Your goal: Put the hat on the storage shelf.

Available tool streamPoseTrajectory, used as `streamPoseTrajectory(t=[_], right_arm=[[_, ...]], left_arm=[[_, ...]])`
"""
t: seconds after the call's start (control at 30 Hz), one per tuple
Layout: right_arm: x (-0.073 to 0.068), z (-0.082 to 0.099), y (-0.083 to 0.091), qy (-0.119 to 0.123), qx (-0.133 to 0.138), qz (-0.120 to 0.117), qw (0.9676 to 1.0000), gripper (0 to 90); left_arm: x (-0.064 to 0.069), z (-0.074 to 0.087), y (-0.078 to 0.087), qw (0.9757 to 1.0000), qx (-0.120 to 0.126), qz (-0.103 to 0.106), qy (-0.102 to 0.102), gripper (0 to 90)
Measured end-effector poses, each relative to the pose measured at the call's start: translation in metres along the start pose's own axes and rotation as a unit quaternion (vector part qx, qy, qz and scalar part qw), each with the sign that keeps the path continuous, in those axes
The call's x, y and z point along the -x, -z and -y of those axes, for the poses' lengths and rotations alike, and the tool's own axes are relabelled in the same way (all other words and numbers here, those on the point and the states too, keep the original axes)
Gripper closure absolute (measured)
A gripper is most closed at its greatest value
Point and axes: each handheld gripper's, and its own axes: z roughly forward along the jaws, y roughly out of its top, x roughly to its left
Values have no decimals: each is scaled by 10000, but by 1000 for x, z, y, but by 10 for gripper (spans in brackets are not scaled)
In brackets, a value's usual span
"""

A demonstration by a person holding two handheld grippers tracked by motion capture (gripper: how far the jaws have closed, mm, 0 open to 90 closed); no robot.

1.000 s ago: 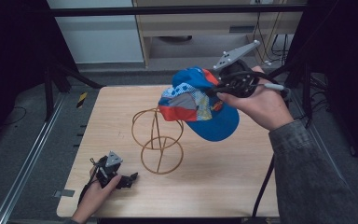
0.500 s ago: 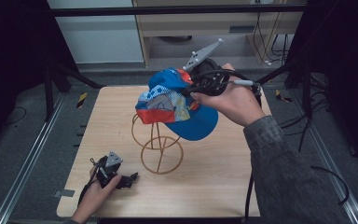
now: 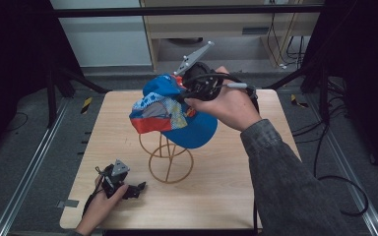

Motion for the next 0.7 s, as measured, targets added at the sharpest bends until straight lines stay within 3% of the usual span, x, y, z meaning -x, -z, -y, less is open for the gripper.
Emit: streamPoseTrajectory(t=[0.7], right_arm=[[-12, -13, -35, 145, -242, -154, 9995, 896]], left_arm=[[0, 0, 0, 10000, -2, 6, -27, 0]])
